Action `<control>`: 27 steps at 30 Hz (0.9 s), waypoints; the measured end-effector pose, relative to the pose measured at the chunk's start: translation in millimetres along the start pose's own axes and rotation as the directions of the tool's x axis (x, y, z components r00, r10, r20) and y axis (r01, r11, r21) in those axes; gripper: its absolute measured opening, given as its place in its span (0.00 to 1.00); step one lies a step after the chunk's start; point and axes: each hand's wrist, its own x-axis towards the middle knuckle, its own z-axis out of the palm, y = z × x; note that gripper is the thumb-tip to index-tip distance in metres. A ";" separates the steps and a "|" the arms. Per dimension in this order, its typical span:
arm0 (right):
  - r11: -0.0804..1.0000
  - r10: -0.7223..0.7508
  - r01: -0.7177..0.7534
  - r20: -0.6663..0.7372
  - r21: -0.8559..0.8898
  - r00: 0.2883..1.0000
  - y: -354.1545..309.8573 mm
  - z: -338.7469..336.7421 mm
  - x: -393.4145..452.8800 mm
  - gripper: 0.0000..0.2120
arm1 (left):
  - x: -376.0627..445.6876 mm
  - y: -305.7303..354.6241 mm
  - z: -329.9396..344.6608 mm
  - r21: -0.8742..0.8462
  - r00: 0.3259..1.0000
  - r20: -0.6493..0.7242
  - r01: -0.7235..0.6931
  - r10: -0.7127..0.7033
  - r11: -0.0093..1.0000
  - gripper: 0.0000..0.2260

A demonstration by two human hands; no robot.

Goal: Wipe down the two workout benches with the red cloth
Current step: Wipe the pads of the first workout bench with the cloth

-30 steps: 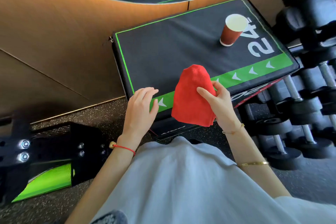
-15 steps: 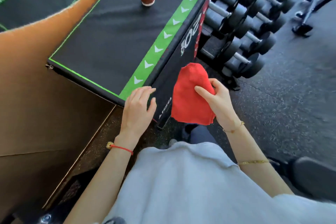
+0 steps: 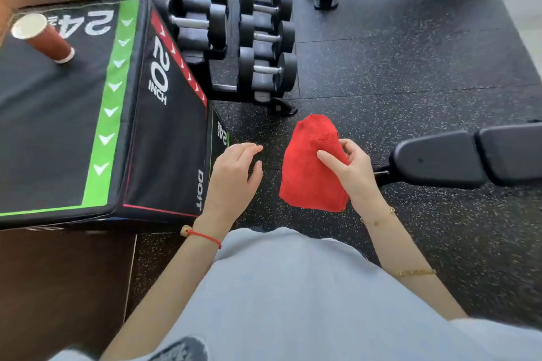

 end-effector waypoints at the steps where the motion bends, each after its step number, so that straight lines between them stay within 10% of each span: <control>1: 1.000 0.004 -0.004 -0.031 0.018 1.000 3.1 -18.8 -6.1 0.09 | 1.7 15.5 9.3 -0.004 1.000 0.007 -0.028 0.028 1.000 0.13; 15: 0.999 0.047 -0.045 -0.295 0.011 0.954 57.7 -300.6 -86.8 0.12 | -30.7 240.2 159.3 -0.112 0.973 0.087 -0.205 0.215 0.972 0.13; 27: 0.994 0.104 -0.113 -0.356 -0.005 0.929 92.9 -413.7 -62.1 0.11 | -14.0 332.8 228.6 -0.103 0.956 0.171 -0.225 0.240 0.969 0.13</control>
